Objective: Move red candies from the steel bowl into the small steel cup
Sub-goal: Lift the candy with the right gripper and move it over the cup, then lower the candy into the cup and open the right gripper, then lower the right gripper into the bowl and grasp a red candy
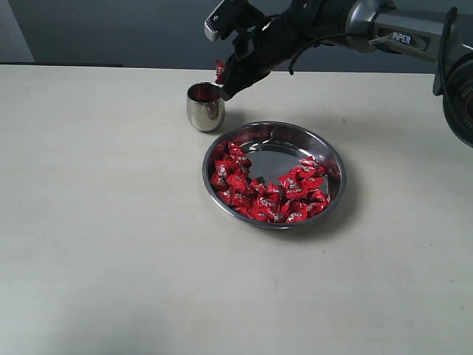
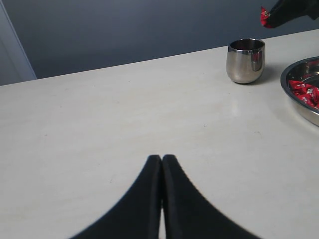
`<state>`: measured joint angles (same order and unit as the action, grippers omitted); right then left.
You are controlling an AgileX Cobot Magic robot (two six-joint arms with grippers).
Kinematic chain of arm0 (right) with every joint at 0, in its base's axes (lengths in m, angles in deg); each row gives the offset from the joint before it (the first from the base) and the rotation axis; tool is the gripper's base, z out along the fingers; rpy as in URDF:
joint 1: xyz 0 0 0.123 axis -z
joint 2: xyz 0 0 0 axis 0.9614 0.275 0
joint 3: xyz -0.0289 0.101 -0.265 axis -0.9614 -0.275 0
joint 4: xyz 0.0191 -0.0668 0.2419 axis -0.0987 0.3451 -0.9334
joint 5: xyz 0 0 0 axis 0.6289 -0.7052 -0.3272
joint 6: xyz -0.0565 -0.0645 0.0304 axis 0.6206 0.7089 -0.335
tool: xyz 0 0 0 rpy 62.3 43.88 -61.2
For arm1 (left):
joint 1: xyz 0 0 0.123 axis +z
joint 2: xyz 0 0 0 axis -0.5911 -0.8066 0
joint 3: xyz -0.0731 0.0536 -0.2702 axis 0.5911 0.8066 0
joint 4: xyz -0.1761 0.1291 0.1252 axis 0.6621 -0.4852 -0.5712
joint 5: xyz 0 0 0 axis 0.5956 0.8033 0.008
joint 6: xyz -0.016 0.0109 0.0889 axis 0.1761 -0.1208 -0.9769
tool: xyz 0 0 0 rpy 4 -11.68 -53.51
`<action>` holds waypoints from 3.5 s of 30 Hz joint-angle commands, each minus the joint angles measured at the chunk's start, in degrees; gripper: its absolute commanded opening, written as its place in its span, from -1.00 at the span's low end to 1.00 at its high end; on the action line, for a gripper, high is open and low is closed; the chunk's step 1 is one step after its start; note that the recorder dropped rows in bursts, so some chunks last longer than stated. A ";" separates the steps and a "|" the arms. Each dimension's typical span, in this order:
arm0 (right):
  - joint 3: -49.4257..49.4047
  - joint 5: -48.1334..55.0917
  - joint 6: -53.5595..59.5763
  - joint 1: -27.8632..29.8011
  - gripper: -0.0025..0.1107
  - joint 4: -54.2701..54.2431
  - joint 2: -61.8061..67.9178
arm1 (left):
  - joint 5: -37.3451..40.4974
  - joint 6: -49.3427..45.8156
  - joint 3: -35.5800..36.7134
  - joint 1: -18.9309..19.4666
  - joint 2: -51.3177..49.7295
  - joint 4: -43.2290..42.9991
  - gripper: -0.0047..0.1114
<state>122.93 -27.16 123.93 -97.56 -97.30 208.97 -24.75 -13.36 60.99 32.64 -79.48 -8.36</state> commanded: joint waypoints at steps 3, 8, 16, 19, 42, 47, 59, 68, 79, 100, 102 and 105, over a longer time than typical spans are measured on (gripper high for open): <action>-0.19 -0.62 12.81 0.20 -0.97 -13.32 0.43 | -0.41 0.32 -0.06 -0.60 0.25 0.02 -0.91; -0.19 -0.73 14.12 0.20 -0.97 -14.23 1.26 | -0.41 0.32 -0.06 -0.60 0.25 0.02 -0.91; -0.19 -5.08 14.12 0.20 -0.97 -14.78 2.75 | -0.41 0.32 -0.06 -0.60 0.25 0.02 -0.91; -0.19 -5.08 14.12 0.20 -0.97 -15.00 2.75 | -0.41 0.32 -0.06 -0.60 0.25 0.02 -0.91; -0.19 -3.38 13.89 0.20 -0.57 -15.22 2.75 | -0.41 0.32 -0.06 -0.60 0.25 0.02 -0.91; -0.19 -2.82 12.48 0.20 -0.57 -15.01 2.75 | -0.41 0.32 -0.06 -0.60 0.25 0.02 -0.91; -0.19 -4.64 9.49 0.20 -0.12 -11.19 2.75 | -0.41 0.32 -0.06 -0.60 0.25 0.02 -0.91; -0.19 0.49 -10.11 0.20 -0.12 8.55 0.69 | -0.41 0.32 -0.06 -0.60 0.25 0.02 -0.91; -0.19 28.32 -17.57 0.20 -0.12 16.77 -0.39 | -0.41 0.32 -0.06 -0.60 0.25 0.02 -0.91; -0.19 26.51 -17.57 0.20 -0.12 6.56 5.13 | -0.41 0.32 -0.06 -0.60 0.25 0.02 -0.91; -0.19 26.27 -17.57 0.20 -0.12 6.82 5.79 | -0.41 0.32 -0.06 -0.60 0.25 0.02 -0.91; -0.19 26.25 -17.57 0.20 -0.12 6.62 6.26 | -0.41 0.32 -0.06 -0.60 0.25 0.02 -0.91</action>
<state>122.67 -0.42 106.41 -97.56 -90.35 214.83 -24.75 -13.36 60.99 32.64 -79.48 -8.36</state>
